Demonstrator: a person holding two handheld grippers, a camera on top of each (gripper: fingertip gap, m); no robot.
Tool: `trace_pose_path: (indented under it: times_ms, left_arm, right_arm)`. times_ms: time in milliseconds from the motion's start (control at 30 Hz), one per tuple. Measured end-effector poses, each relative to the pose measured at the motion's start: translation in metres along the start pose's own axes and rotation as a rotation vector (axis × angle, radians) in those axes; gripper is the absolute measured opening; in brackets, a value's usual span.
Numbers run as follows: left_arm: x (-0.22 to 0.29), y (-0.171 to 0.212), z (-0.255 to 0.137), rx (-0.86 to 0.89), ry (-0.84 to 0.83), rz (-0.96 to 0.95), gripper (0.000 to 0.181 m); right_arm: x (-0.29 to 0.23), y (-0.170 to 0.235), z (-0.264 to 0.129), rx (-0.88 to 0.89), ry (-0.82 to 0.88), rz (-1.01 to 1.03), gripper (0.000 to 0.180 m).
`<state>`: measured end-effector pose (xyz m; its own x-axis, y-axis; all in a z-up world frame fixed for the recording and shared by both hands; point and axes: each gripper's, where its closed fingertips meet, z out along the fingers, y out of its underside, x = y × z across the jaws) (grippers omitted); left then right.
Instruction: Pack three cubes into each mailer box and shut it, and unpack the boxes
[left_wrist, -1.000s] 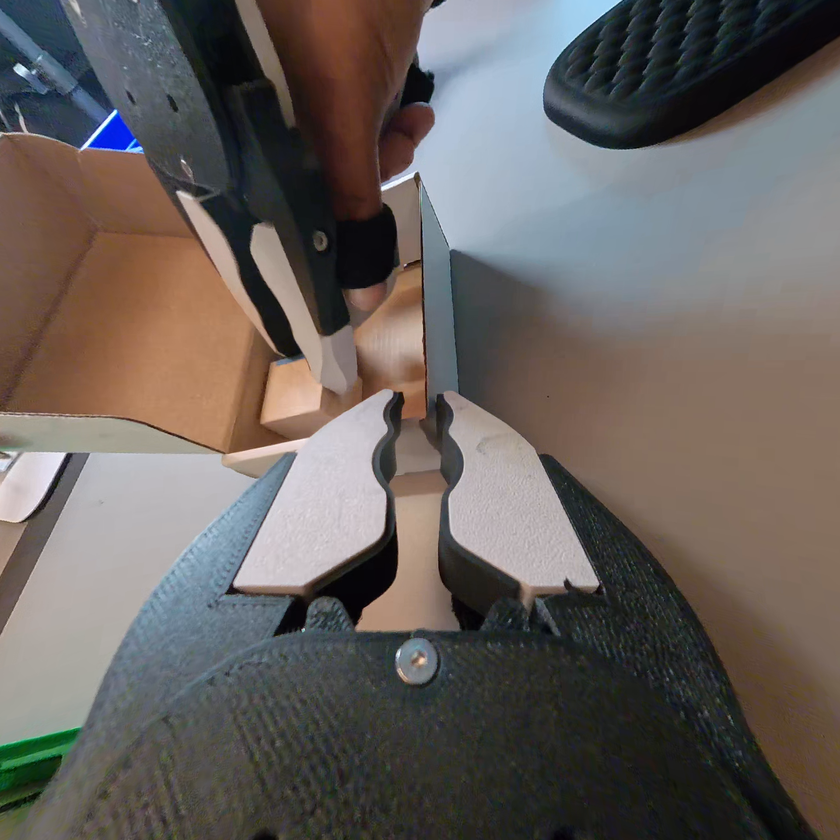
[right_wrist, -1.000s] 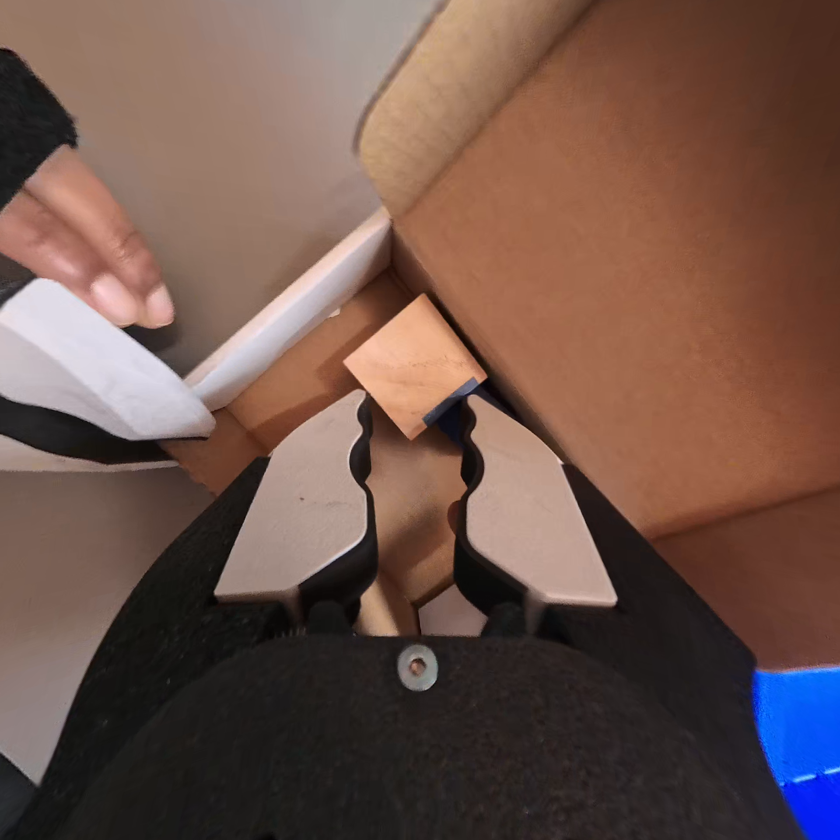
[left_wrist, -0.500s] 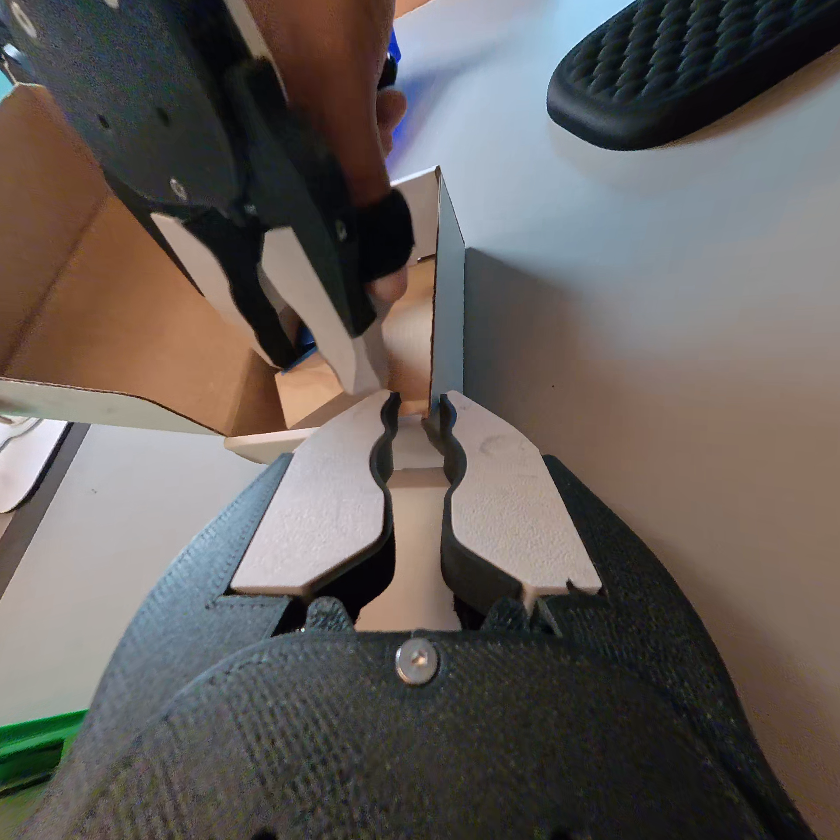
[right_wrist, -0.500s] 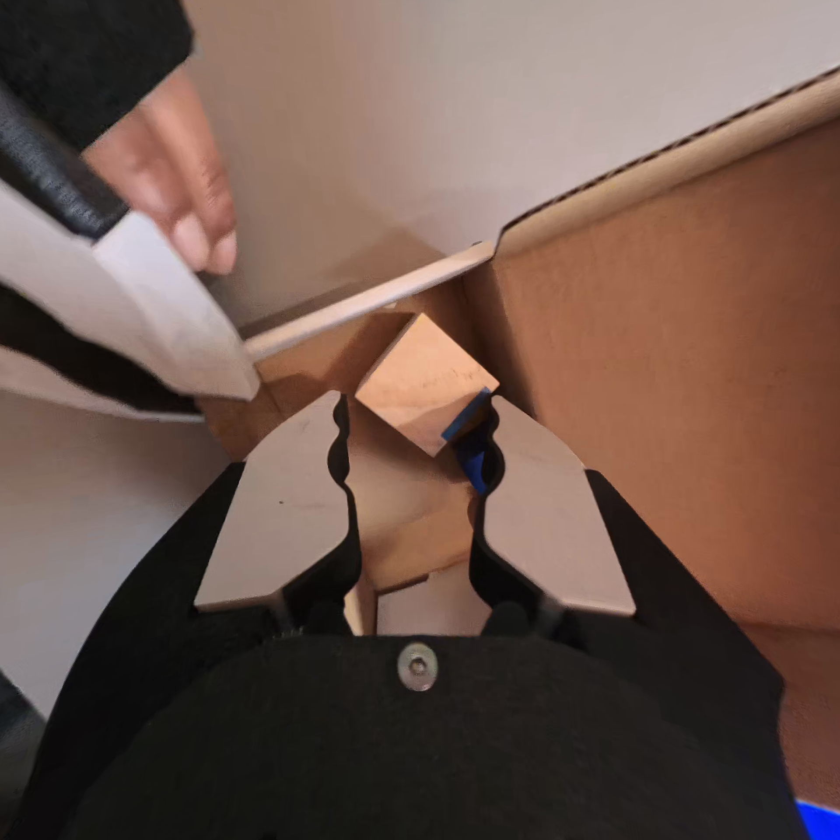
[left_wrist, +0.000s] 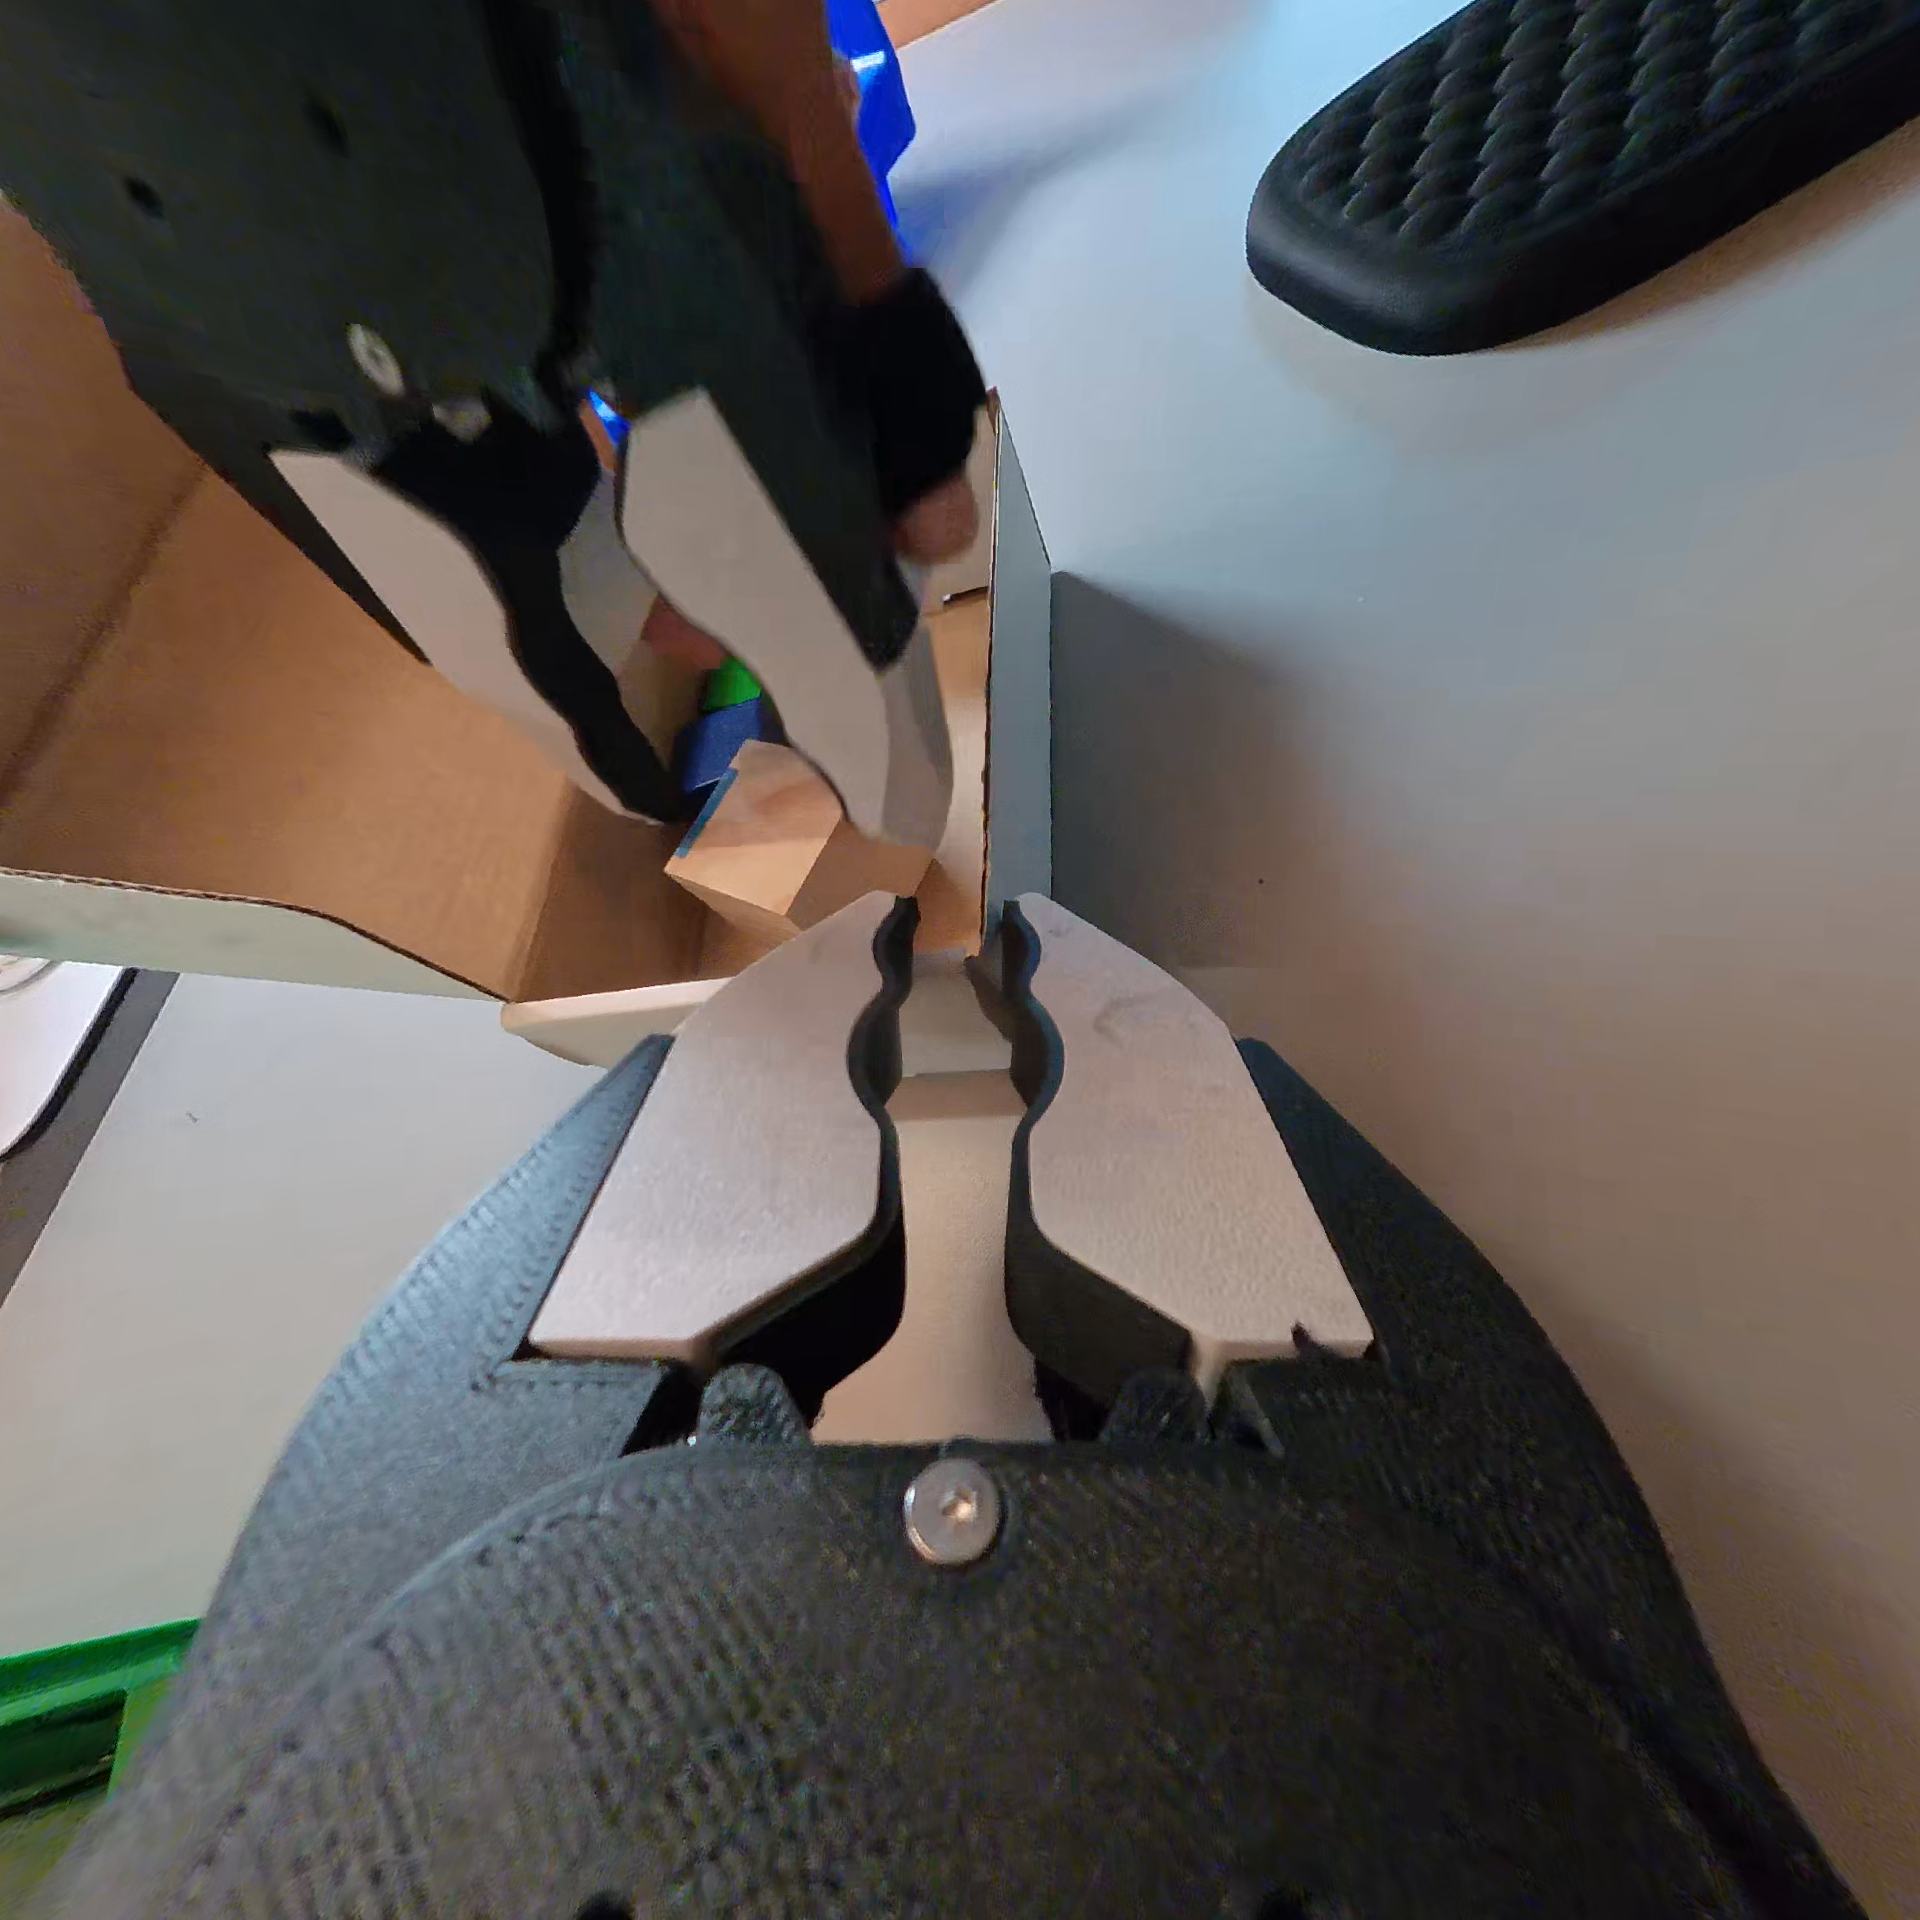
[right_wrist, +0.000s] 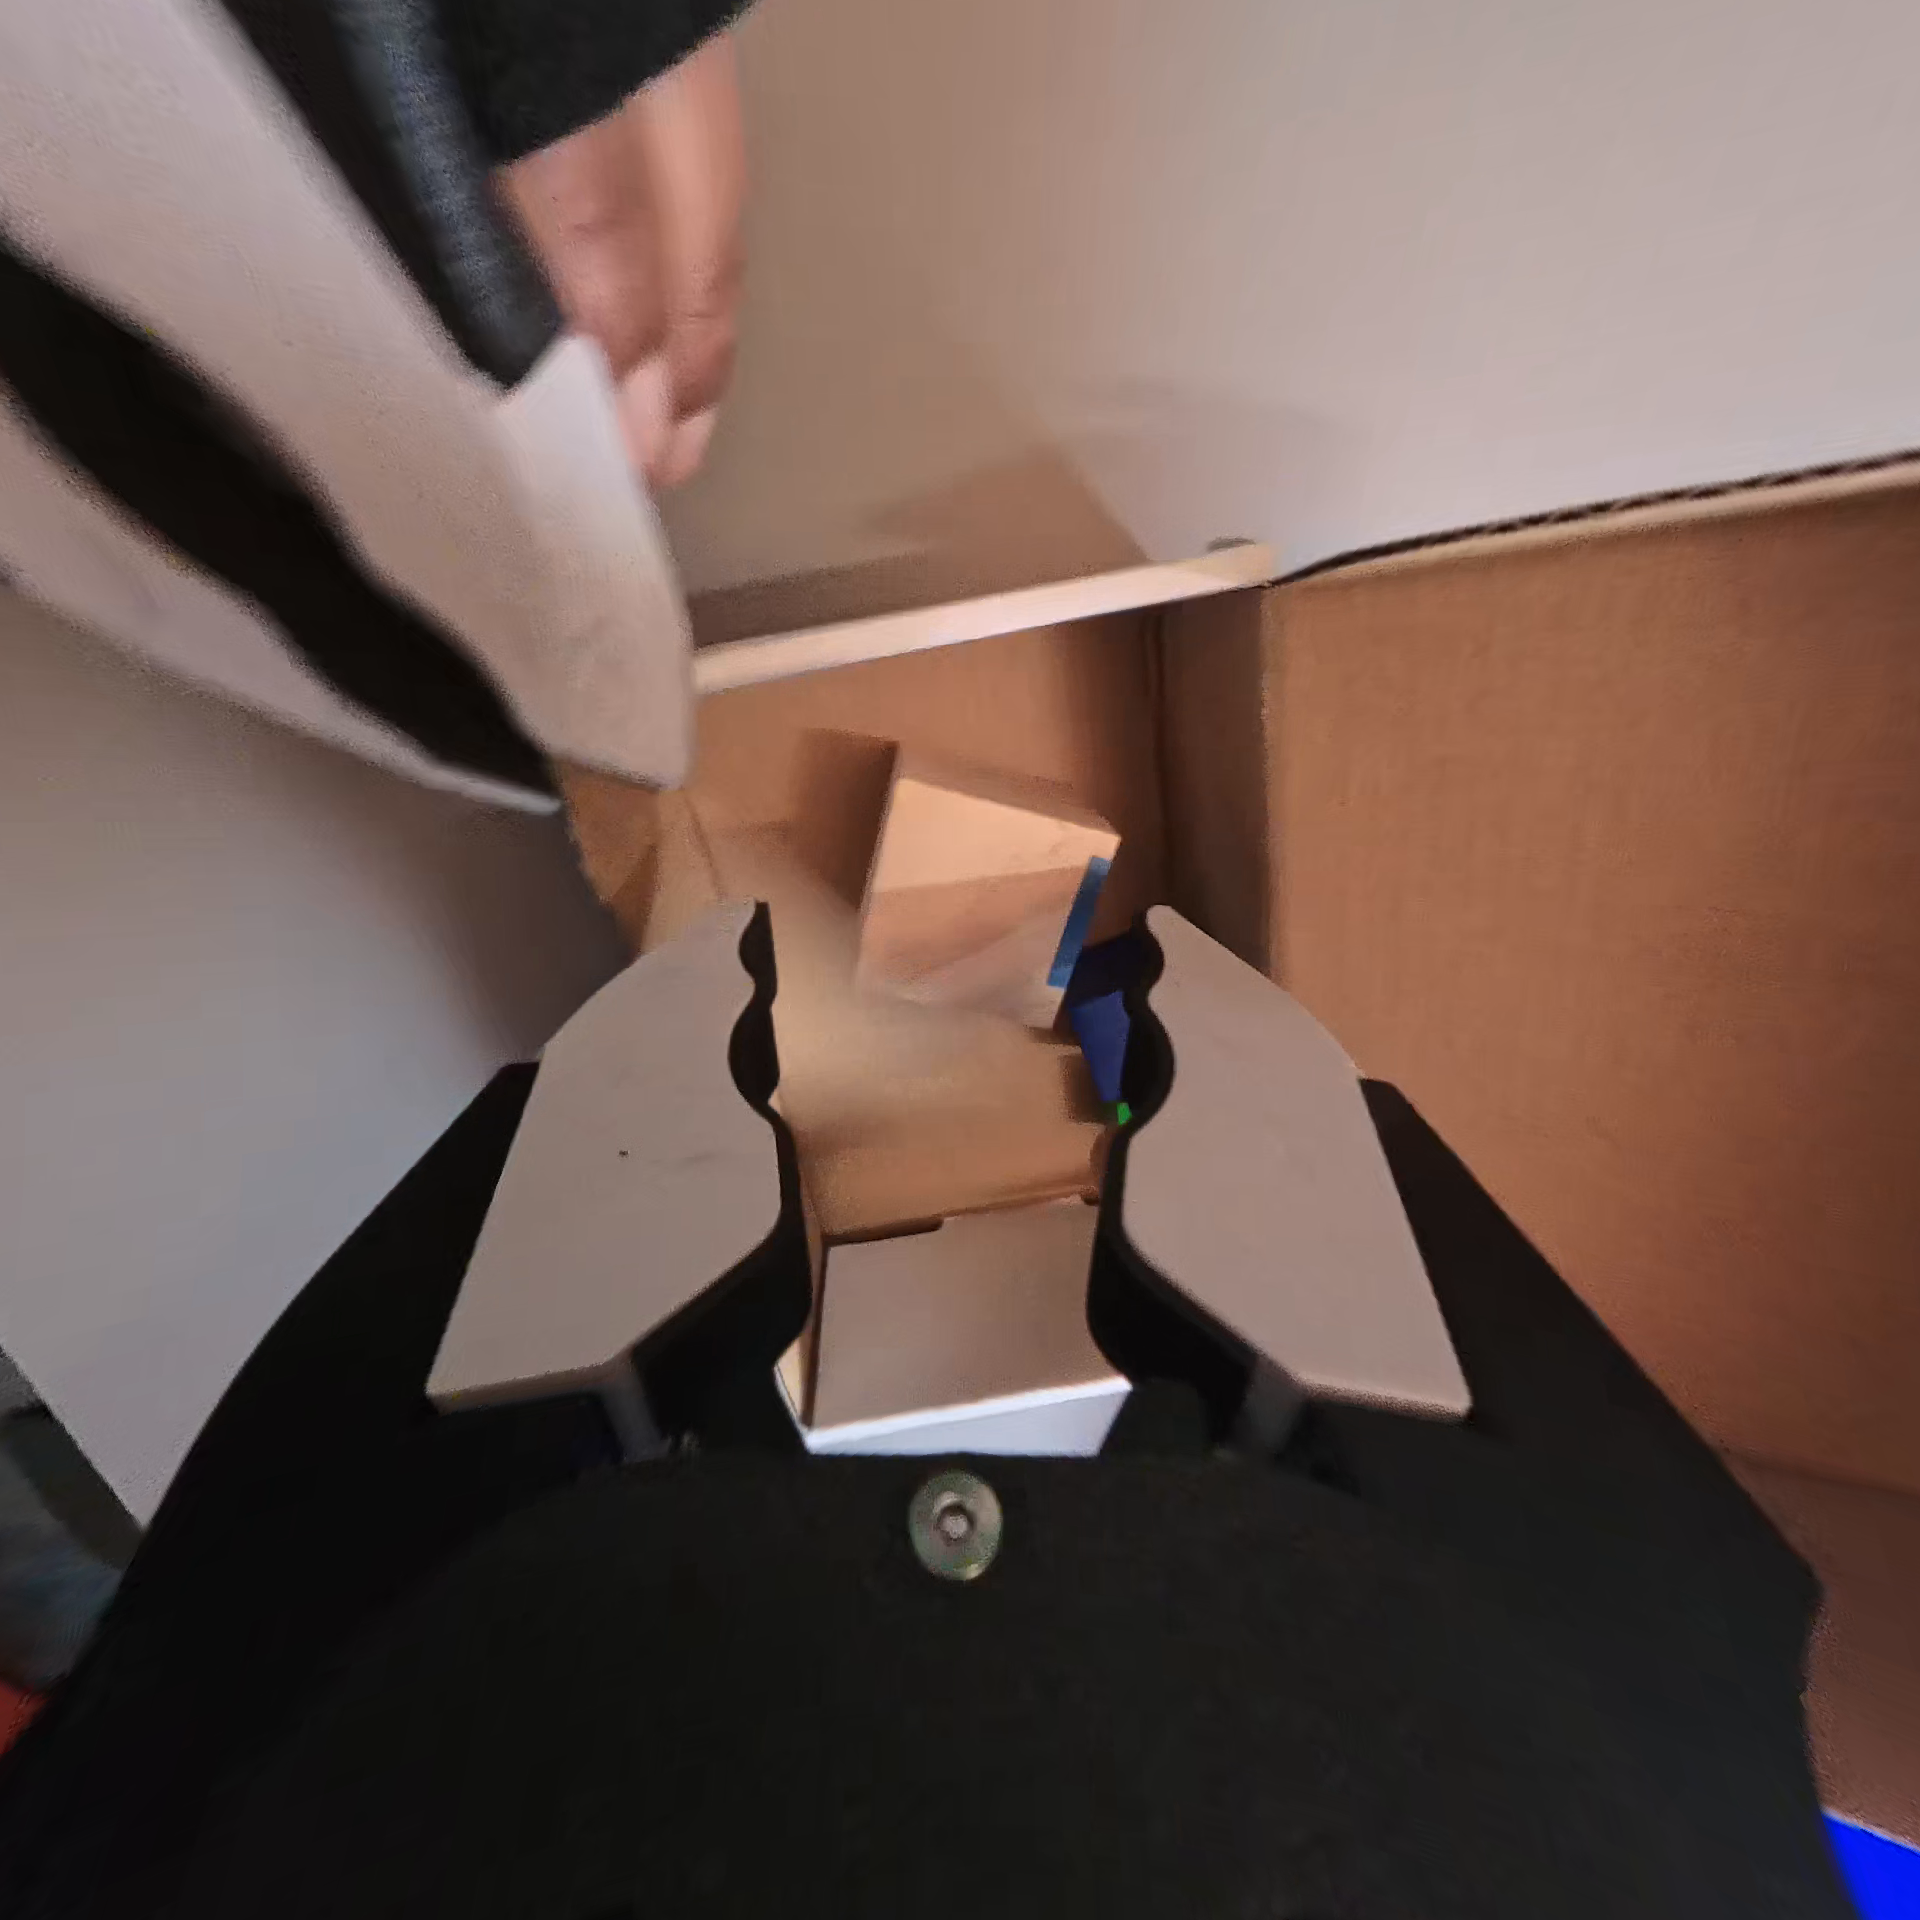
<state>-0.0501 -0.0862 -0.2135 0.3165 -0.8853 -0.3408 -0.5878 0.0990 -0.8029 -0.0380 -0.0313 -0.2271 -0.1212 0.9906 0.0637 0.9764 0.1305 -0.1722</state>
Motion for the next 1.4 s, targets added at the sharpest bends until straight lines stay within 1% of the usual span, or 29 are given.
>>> trace_pose_path:
  times_ms: [33, 100, 167, 233, 300, 400, 467, 567, 667, 800, 933, 1033, 1233, 1400]
  left_arm:
    - [0.0, 0.0, 0.0, 0.0, 0.001, -0.002, 0.016]
    - [0.0, 0.0, 0.0, 0.0, 0.002, -0.007, 0.016]
    - [0.0, 0.0, 0.0, 0.0, 0.002, -0.013, 0.016]
    - [0.0, 0.0, -0.001, 0.008, 0.008, -0.019, 0.019]
    - [-0.002, -0.004, -0.003, 0.033, 0.013, -0.038, 0.026]
    - [-0.007, -0.013, -0.009, 0.088, 0.011, -0.085, 0.033]
    - [-0.013, -0.019, -0.013, 0.125, -0.008, -0.123, 0.039]
    - [-0.022, -0.026, -0.019, 0.17, -0.048, -0.173, 0.045]
    - [-0.03, -0.032, -0.023, 0.201, -0.092, -0.216, 0.051]
    - [-0.037, -0.037, -0.028, 0.224, -0.143, -0.254, 0.058]
    - [-0.039, -0.039, -0.03, 0.236, -0.171, -0.274, 0.061]
    - [-0.041, -0.038, -0.031, 0.236, -0.186, -0.281, 0.062]
    - [-0.045, -0.031, -0.036, 0.237, -0.222, -0.334, 0.061]
    - [-0.048, -0.017, -0.042, 0.219, -0.264, -0.363, 0.06]
  right_arm:
    - [0.002, 0.001, 0.005, -0.032, 0.018, 0.047, 0.064]
    - [0.005, -0.001, 0.015, -0.046, 0.026, 0.123, 0.046]
    - [0.006, -0.001, 0.016, -0.046, 0.011, 0.1, 0.045]
    - [0.01, -0.004, 0.008, -0.013, 0.026, 0.054, 0.045]
    - [0.014, -0.008, -0.012, 0.05, 0.034, 0.017, 0.045]
    - [0.026, -0.007, -0.059, 0.138, 0.064, 0.006, 0.045]
    - [0.039, 0.001, -0.094, 0.177, 0.099, 0.016, 0.045]
    - [0.067, 0.026, -0.138, 0.178, 0.186, 0.038, 0.045]
    - [0.09, 0.056, -0.165, 0.166, 0.229, 0.073, 0.045]
    - [0.118, 0.097, -0.177, 0.128, 0.267, 0.124, 0.045]
    - [0.149, 0.139, -0.172, 0.064, 0.291, 0.156, 0.045]
    - [0.176, 0.168, -0.155, 0.014, 0.293, 0.175, 0.045]
    - [0.22, 0.208, -0.088, -0.037, 0.24, 0.205, 0.045]
    - [0.225, 0.229, -0.037, -0.093, 0.151, 0.181, 0.045]
